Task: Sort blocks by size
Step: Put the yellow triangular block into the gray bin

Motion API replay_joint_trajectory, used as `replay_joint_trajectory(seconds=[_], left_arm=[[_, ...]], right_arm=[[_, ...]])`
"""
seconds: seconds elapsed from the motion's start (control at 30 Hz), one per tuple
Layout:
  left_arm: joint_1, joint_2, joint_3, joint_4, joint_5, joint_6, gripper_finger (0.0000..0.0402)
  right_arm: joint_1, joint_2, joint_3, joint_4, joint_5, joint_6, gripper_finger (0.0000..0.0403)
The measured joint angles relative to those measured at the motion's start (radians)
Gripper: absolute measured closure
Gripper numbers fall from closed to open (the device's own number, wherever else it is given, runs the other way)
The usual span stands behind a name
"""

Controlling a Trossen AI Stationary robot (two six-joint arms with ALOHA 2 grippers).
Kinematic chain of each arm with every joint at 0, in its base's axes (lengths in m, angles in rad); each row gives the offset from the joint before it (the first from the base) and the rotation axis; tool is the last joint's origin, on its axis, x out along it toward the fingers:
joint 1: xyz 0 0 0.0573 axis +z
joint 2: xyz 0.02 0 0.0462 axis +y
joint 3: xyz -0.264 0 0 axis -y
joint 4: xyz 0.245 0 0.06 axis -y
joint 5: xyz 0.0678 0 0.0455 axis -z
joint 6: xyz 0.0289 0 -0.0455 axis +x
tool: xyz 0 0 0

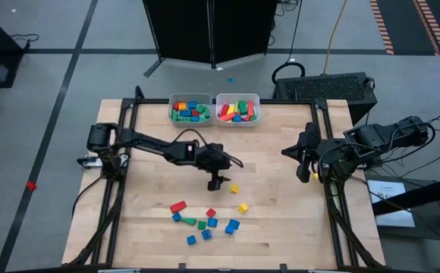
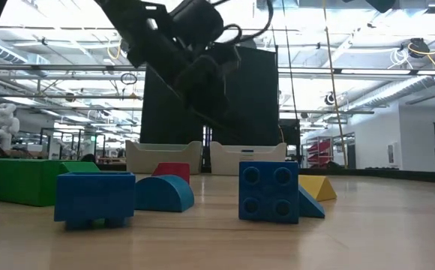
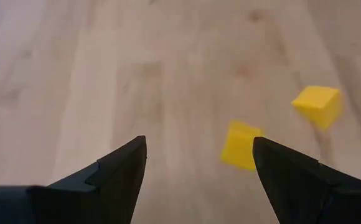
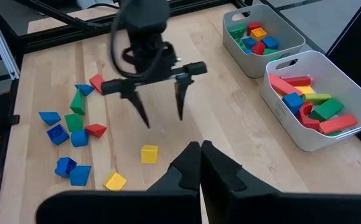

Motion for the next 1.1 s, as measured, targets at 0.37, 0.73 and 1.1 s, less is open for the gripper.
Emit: replay_joint_trajectory(seconds=[0.37,0.73,1.1], left_arm=[[-0.063,0.135,0.001,0.159,0.046,0.035,0.0107],[-0.071,0.293,0.012,0.28,0.082,-0.016,0.0114],[-0.065,0.294,0.011,0.275,0.058,-0.139,0.0278]], right_arm=[[0.0,0.0,0.0,-0.002,-0.002,0.023,0.0403],[0.0,0.0,0.0,-0.008,-0.005,0.037,0.0403],[0.0,0.0,0.0,-0.041,-0.005,0.042,0.0403]])
